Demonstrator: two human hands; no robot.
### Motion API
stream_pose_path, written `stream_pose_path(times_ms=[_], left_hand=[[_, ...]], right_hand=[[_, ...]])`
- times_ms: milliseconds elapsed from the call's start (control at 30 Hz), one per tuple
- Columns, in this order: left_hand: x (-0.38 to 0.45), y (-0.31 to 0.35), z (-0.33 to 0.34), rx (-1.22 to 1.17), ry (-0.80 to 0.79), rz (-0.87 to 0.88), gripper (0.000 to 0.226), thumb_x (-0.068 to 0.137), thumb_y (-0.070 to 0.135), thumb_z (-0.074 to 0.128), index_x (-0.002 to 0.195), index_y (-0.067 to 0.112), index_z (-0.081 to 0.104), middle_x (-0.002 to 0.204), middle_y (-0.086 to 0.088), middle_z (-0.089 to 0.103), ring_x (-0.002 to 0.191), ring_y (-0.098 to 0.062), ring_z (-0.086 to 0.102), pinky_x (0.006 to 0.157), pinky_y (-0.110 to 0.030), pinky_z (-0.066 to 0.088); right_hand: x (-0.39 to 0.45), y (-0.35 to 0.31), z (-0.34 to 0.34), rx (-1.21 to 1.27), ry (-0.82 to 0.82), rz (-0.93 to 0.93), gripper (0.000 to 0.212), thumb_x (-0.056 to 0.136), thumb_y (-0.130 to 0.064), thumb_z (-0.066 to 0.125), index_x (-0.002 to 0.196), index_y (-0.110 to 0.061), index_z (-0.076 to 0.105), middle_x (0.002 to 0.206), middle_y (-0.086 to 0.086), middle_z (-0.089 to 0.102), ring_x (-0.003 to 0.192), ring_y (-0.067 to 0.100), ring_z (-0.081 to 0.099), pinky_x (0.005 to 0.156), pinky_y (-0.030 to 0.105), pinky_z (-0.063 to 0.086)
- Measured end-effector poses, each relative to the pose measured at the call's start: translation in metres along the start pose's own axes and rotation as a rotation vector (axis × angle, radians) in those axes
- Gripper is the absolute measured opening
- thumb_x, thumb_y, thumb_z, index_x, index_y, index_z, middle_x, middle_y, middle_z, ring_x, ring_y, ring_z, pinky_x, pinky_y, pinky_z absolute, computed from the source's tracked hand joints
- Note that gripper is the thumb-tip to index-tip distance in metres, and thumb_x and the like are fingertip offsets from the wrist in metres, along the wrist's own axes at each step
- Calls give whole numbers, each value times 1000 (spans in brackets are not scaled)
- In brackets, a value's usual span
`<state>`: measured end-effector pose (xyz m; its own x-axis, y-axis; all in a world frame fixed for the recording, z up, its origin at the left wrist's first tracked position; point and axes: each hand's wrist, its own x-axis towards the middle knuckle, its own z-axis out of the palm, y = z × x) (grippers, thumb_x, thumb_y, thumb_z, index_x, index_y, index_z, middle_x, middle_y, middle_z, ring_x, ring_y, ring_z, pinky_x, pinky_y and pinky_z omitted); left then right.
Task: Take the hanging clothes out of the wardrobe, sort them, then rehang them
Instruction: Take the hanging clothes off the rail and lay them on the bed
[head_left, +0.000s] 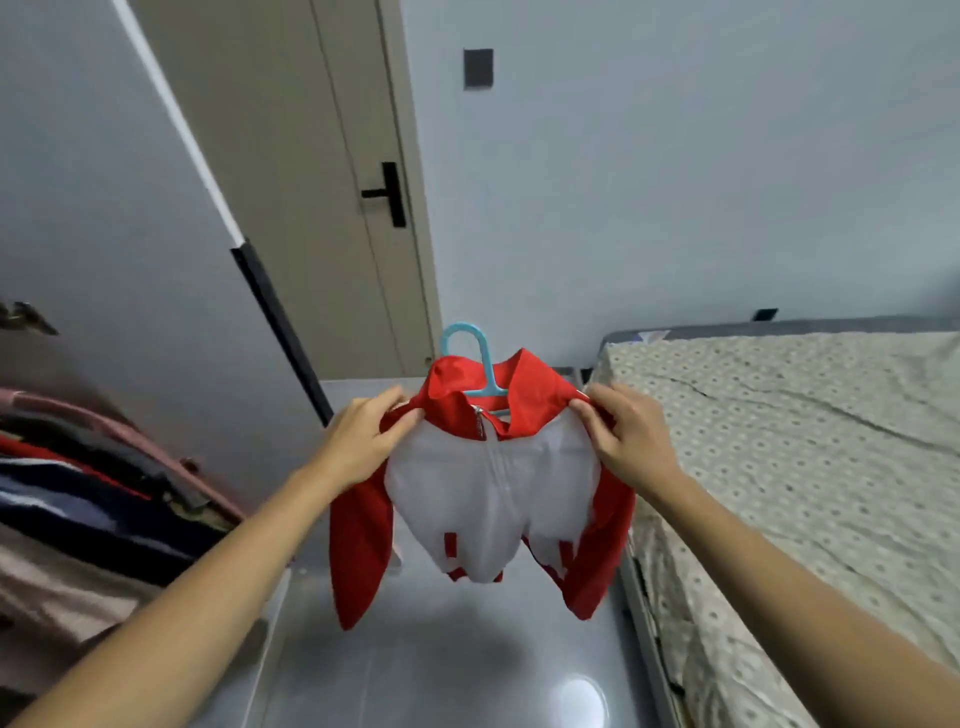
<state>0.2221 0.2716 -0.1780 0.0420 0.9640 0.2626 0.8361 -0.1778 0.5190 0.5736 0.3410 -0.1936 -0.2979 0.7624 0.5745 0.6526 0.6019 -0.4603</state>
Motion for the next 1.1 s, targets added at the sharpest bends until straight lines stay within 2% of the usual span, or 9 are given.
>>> stream_pose_path(times_ms=[100, 200, 367, 500, 600, 667, 767, 933, 1100], left_hand=[[39, 53, 45, -32, -52, 58, 42, 96, 66, 47, 90, 25, 52, 77, 10, 62, 79, -20, 62, 73, -43, 52], [73, 106, 91, -60, -100, 152, 42, 96, 66, 47, 93, 25, 56, 79, 10, 63, 79, -19, 63, 76, -44, 54], [114, 194, 158, -42, -124, 347, 50, 96, 69, 41, 94, 24, 61, 84, 6, 67, 81, -21, 65, 71, -42, 51], [139, 250, 204, 7, -188, 473, 49, 96, 67, 42, 88, 21, 56, 77, 3, 65, 78, -26, 64, 63, -39, 45], [148, 285, 233, -19, -244, 558, 49, 100, 65, 47, 84, 19, 50, 74, 7, 59, 72, -18, 56, 60, -36, 35], [153, 306, 252, -45, -305, 622, 48, 100, 65, 48, 82, 21, 46, 72, 10, 54, 72, -13, 52, 60, -37, 37], [155, 328, 278, -65, -377, 707, 43, 98, 66, 47, 80, 28, 40, 71, 12, 53, 73, -15, 54, 61, -39, 44], [157, 342, 306, -137, -477, 844, 45, 96, 69, 46, 79, 28, 39, 67, 9, 51, 69, -18, 55, 63, -42, 46], [158, 326, 318, -196, -561, 928, 47, 94, 72, 46, 74, 29, 38, 63, 10, 51, 64, -13, 53, 57, -39, 38]], right_hand=[[-23, 42, -58, -46, 52, 75, 37, 101, -34, 59, 70, -21, 43, 66, -7, 38, 61, 20, 44, 58, 36, 30], [-47, 80, -113, -138, 75, 179, 38, 101, -40, 56, 72, -27, 35, 65, -3, 44, 64, 25, 50, 59, 39, 36], [-98, 135, -192, -276, 149, 343, 41, 99, -41, 59, 70, -25, 35, 60, -2, 50, 62, 26, 56, 57, 37, 32], [-148, 157, -234, -326, 211, 487, 42, 96, -43, 63, 69, -23, 36, 60, -12, 37, 60, 21, 51, 60, 34, 24], [-178, 165, -257, -345, 232, 585, 44, 94, -47, 62, 69, -25, 34, 57, -12, 36, 59, 17, 45, 60, 34, 25], [-200, 168, -270, -352, 257, 661, 45, 93, -51, 62, 69, -24, 35, 57, -9, 42, 60, 17, 46, 60, 36, 30], [-230, 166, -280, -350, 307, 792, 46, 92, -49, 68, 70, -17, 41, 59, -4, 48, 61, 18, 50, 62, 42, 43], [-262, 141, -278, -406, 372, 934, 53, 88, -53, 71, 67, -20, 35, 56, -4, 43, 57, 13, 46, 58, 39, 38], [-271, 99, -249, -475, 437, 1056, 56, 86, -58, 69, 65, -19, 35, 54, -3, 41, 54, 13, 44, 57, 38, 38]])
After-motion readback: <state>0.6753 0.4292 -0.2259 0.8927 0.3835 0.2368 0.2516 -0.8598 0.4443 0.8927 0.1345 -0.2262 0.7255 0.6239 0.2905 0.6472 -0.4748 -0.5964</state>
